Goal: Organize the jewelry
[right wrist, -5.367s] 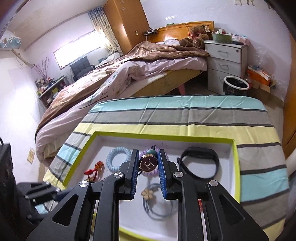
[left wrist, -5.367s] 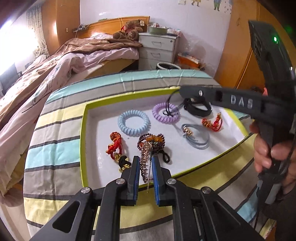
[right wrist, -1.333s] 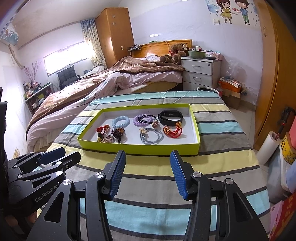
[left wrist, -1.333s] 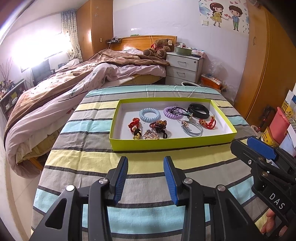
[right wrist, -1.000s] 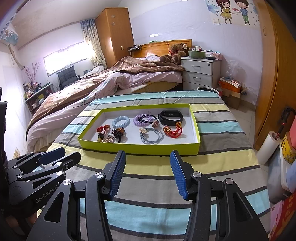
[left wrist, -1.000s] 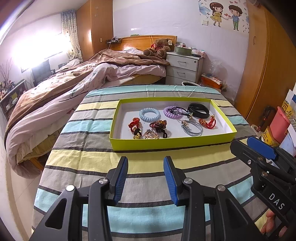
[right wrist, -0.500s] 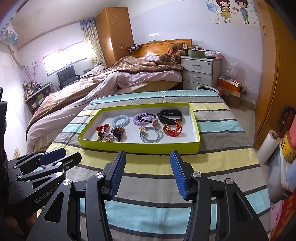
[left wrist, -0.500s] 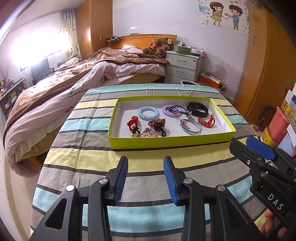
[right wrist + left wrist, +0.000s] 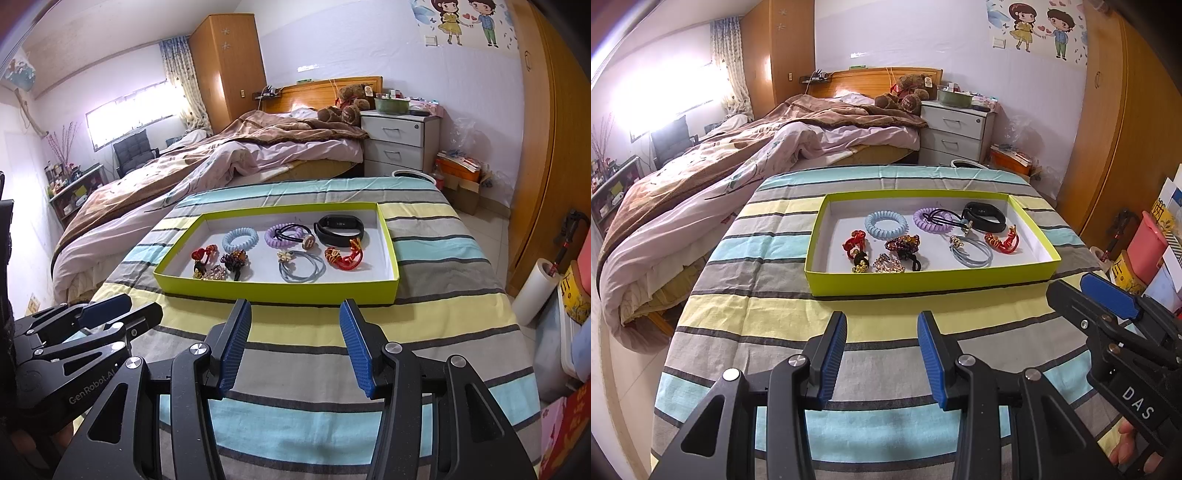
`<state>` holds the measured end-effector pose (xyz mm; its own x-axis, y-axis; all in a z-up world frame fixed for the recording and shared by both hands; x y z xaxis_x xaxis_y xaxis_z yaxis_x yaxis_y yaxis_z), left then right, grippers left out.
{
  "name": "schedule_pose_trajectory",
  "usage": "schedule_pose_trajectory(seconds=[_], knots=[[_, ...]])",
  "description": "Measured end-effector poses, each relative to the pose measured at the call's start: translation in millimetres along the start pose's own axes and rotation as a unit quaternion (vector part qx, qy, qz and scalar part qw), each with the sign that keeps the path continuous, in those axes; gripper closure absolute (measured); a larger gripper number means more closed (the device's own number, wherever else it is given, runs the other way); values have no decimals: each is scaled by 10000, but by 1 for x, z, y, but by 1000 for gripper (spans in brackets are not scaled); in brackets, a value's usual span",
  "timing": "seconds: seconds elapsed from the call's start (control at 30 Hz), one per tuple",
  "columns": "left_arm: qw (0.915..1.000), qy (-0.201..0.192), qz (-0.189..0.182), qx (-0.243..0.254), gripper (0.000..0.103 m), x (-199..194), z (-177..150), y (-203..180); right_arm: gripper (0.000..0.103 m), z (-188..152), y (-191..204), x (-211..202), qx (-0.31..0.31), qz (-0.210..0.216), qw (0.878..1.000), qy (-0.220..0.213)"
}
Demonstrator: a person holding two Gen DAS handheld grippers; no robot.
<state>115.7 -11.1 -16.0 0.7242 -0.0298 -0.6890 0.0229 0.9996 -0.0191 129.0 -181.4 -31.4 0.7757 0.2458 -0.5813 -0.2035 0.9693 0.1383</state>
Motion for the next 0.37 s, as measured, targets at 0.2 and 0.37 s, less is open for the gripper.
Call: schedule_pose_trajectory(seconds=[0.2,0.37], knots=[[10000,35,11,-4,64,1,-1,-1,52,0,-1,-1,-6,-27,10000,-14],[10000,37,6,-21,64,1,-2,-2,52,0,0,-2,-11,-41,10000,-9]])
Point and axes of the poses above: each gripper's, at about its wrist camera, not at the fingertips, and x roughly the way its jaws point, y to its left, z to its top, the point moved 5 cm from there along x, roughly the way its jaws point, and after that the axes turned 2 degrees about -y, right-handed, at the moved point
